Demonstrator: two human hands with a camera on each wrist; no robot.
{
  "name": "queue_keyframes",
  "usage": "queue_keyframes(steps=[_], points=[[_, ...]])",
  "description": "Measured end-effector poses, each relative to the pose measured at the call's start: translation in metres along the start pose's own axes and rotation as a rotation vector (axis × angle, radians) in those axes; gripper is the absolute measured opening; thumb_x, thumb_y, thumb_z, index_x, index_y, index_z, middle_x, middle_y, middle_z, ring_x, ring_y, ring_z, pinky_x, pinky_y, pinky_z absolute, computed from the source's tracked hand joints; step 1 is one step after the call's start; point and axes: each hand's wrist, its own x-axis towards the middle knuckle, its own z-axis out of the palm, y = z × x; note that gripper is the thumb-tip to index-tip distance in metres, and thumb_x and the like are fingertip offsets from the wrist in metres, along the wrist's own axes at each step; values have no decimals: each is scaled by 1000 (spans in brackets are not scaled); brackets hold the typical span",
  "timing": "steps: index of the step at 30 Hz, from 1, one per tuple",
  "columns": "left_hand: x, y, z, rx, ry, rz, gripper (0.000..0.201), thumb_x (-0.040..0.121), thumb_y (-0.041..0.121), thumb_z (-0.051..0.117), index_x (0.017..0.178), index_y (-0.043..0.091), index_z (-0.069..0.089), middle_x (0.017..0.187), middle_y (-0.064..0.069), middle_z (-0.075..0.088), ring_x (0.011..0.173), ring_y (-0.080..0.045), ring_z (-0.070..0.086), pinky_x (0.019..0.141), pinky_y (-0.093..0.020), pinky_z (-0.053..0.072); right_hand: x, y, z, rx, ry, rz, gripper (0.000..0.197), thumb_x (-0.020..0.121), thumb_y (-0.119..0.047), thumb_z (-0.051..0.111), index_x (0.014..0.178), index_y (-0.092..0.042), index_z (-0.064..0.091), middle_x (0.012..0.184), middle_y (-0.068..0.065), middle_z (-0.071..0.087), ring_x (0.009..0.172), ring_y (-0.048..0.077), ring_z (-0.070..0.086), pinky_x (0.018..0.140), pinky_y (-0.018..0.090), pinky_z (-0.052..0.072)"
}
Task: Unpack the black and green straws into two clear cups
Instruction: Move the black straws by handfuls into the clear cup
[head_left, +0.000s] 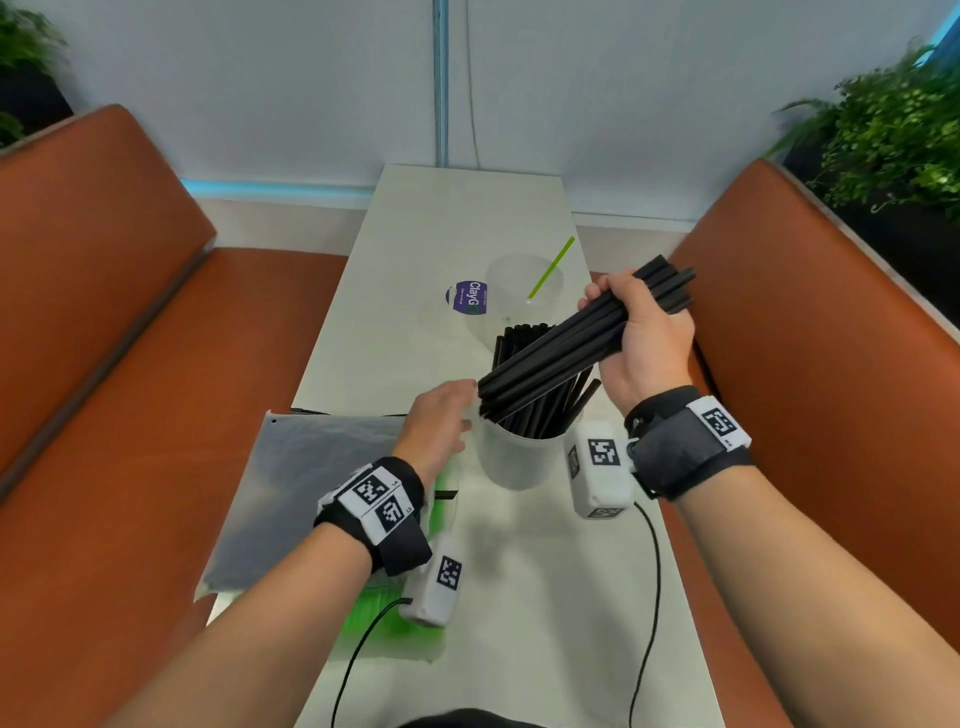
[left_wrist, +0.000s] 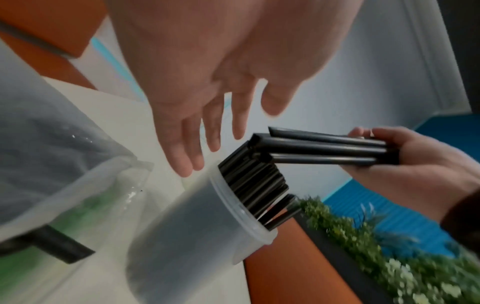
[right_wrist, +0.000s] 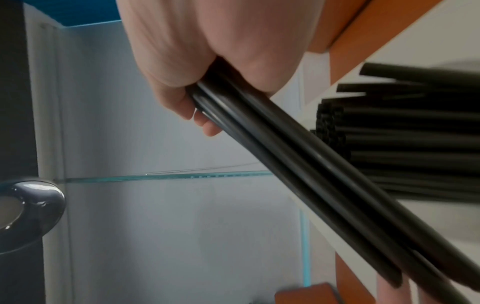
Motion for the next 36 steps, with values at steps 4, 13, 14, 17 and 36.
queue_keyframes(steps=[4, 13, 14, 17, 36], points=[[1, -14, 6, 397, -154, 113, 46, 96, 20, 53, 142, 29, 51, 149, 4, 46, 121, -12, 51, 98, -25, 40, 12, -8, -14, -84, 30, -50, 13, 81, 6, 66, 87, -3, 57, 79, 15, 59, 75, 30, 60, 78, 41, 53], [6, -24, 15, 790, -356, 167, 62, 94, 8, 47, 152, 27, 36, 165, 11, -1, 145, -20, 30, 85, -15, 38, 23, -1, -34, -387, 48, -155, 21, 64, -7, 75, 79, -15, 63, 70, 7, 64, 71, 27, 63, 72, 43, 55], [6, -24, 14, 806, -360, 169, 62, 94, 9, 47, 152, 27, 36, 166, 11, -3, 146, -21, 29, 87, -17, 37, 25, 2, -37, -459, 51, -170, 21, 63, -11, 77, 79, -16, 64, 72, 5, 64, 71, 25, 63, 70, 43, 56], [6, -24, 13, 836, -370, 167, 63, 95, 9, 47, 153, 29, 34, 166, 11, -6, 147, -22, 28, 89, -18, 36, 28, 13, -47, -646, 36, -204, 22, 68, -21, 79, 86, -14, 66, 75, -4, 66, 70, 13, 65, 66, 31, 58], [7, -28, 13, 819, -349, 168, 62, 94, 15, 50, 152, 32, 36, 166, 11, -4, 148, -22, 25, 98, -17, 24, 42, 60, -35, -1791, -609, -245, 75, 74, -80, 41, 142, -54, 24, 158, -1, 23, 145, 27, 17, 113, 56, 21]])
